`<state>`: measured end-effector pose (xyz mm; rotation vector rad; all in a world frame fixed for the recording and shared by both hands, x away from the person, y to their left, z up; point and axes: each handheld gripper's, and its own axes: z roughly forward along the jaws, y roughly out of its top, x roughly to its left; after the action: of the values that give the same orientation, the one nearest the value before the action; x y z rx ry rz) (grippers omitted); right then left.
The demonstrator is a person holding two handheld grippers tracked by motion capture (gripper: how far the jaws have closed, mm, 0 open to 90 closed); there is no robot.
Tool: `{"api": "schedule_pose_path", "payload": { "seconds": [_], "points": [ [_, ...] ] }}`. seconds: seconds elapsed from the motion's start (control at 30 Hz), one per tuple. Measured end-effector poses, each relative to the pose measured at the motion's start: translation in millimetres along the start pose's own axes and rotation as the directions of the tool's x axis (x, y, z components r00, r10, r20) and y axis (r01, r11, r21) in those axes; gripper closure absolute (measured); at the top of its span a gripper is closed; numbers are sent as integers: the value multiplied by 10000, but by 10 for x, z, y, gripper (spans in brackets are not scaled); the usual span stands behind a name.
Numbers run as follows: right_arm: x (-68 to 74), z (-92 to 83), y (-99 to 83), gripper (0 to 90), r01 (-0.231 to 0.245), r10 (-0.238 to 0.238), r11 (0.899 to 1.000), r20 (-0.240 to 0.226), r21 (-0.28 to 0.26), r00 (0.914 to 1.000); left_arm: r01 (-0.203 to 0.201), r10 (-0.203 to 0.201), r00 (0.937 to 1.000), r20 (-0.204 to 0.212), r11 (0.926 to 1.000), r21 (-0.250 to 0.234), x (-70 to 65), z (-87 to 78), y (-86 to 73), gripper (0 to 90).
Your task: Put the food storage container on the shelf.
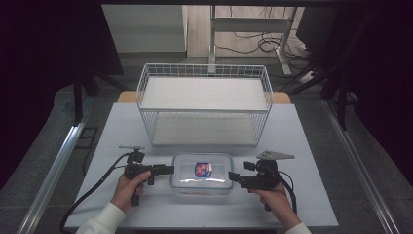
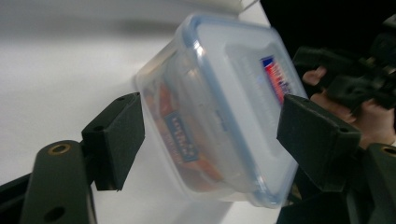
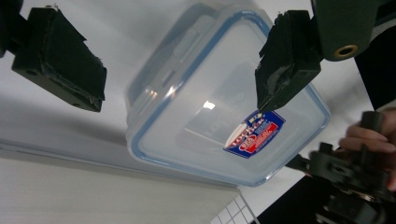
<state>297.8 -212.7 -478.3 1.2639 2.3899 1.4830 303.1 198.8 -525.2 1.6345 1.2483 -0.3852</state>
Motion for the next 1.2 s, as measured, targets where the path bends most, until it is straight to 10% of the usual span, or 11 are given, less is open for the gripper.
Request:
{"api": "schedule_pose_path", "payload": {
  "seconds": [0.37,0.73,0.83,1.2],
  "points": [
    [-13,9,-9,168,75,-75,10000,-1,-33,10000,806,-843,9908,1060,9960,386,123,192,-14,314],
    [-31,88,-25,168,-242,244,9993,-89,268,9997,498,-537,9912,1206,9981,350,95,153,-7,437],
    [-106,166,-35,167,-1291,1323,9898,-520,610,9898,539,-580,9913,1180,9978,376,90,146,-7,458],
    [-245,336,-58,173,-2641,2802,9557,-1265,1298,9516,547,-591,9909,1208,9977,399,96,145,-3,461]
  ]
}}
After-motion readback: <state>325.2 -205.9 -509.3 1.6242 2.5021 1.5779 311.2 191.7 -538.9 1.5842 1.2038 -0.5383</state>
